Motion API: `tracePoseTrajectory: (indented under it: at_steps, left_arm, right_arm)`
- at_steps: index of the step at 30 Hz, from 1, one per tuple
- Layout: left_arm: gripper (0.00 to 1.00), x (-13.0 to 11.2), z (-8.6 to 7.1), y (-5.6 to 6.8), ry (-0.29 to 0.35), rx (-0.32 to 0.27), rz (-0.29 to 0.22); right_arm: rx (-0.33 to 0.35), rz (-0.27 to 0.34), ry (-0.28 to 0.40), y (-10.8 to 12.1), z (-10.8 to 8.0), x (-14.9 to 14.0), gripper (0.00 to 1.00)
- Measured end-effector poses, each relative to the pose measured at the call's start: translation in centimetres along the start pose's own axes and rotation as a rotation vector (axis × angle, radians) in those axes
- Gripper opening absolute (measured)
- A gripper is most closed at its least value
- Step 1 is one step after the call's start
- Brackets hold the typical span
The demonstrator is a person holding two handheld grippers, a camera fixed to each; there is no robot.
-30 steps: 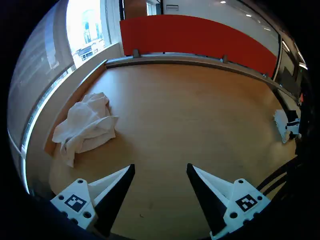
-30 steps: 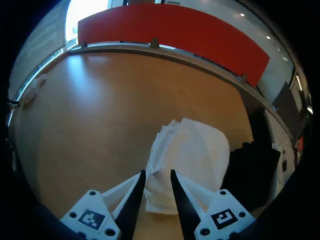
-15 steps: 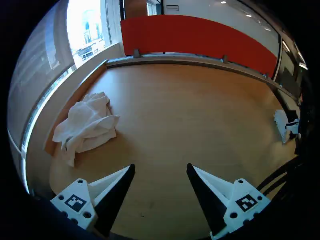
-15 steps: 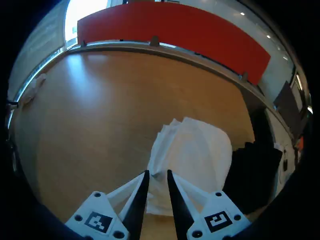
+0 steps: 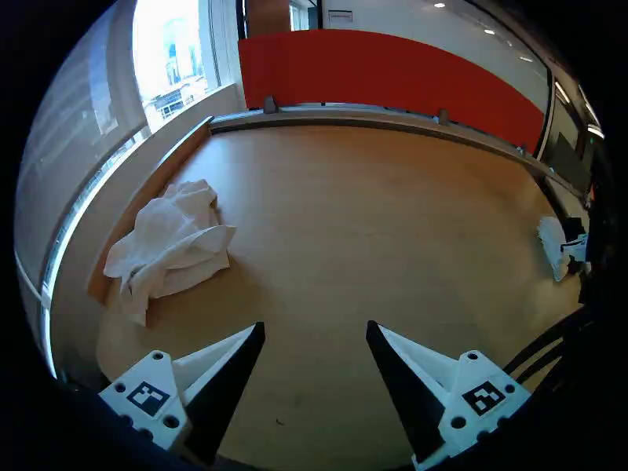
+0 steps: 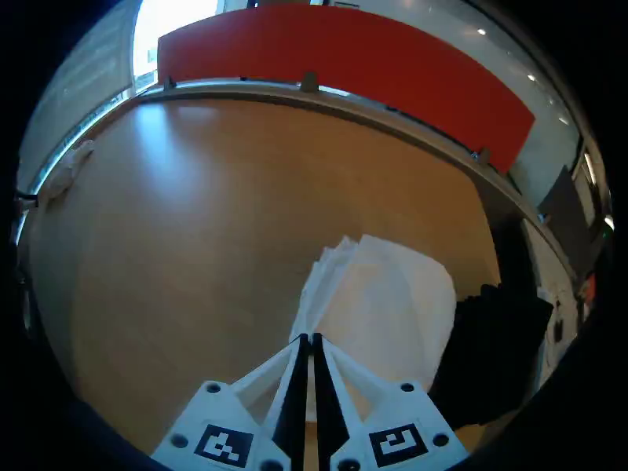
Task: Fold towel
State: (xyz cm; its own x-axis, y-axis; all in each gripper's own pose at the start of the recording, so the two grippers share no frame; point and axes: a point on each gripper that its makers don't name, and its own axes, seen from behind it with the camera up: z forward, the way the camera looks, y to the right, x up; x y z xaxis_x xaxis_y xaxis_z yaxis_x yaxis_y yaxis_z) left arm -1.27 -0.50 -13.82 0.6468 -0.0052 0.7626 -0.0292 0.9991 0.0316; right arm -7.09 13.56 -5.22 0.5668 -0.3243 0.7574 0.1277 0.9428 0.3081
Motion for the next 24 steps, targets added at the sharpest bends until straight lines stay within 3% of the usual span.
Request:
tracePoseTrajectory:
  at_steps: [16,19,22,24]
  left_arm:
    - [0.96,0.1,0.0,0.3,0.002,-0.004,0.006]
    - [0.96,0.0,-0.1,0.2,0.002,-0.002,0.005]
    - [0.96,0.0,-0.1,0.1,0.002,-0.001,0.004]
    - [0.96,0.0,-0.1,0.1,0.002,-0.001,0.003]
  right_arm:
    - [0.04,0.004,-0.03,-1.3,-0.4,-1.8,0.05]
    - [0.037,0.008,-0.03,-1.2,-0.4,-1.8,0.18]
    - [0.041,0.007,-0.029,-1.3,-0.4,-1.8,0.4]
    - [0.044,0.004,-0.028,-1.5,-0.5,-1.8,0.47]
